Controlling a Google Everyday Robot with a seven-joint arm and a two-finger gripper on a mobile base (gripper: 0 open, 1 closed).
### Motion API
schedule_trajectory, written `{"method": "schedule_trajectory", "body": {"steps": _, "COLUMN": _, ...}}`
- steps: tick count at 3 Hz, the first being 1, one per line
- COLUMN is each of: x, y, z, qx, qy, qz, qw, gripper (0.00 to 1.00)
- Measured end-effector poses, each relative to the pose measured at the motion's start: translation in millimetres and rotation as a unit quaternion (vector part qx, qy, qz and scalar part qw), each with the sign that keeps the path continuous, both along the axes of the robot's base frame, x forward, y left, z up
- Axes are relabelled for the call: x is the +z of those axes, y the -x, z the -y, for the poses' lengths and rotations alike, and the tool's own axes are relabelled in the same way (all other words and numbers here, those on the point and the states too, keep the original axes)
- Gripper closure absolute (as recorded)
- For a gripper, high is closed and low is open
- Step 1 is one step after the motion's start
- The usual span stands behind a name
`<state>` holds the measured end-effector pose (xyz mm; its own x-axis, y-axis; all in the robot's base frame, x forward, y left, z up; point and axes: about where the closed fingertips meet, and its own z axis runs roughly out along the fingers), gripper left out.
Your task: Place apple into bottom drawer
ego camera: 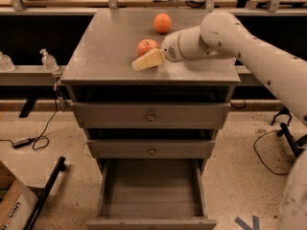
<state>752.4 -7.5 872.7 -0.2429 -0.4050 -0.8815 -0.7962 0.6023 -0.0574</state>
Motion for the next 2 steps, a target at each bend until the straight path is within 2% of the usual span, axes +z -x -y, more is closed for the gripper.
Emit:
{"method": "schedule_trajectory", "body": {"steps": 1, "x": -7, "y": -23, "z": -8, "qx": -0.006, "qy": -0.016, "qz": 0.005, "qw": 0.9998, "gripper": 0.00}}
{"method": "schedule_trajectory", "body": {"steps": 2, "x": -16, "y": -56, "z": -1, "qx": -0.031, "qy": -0.018, "qz": 0.015, "qw": 0.9992, "gripper": 0.04}}
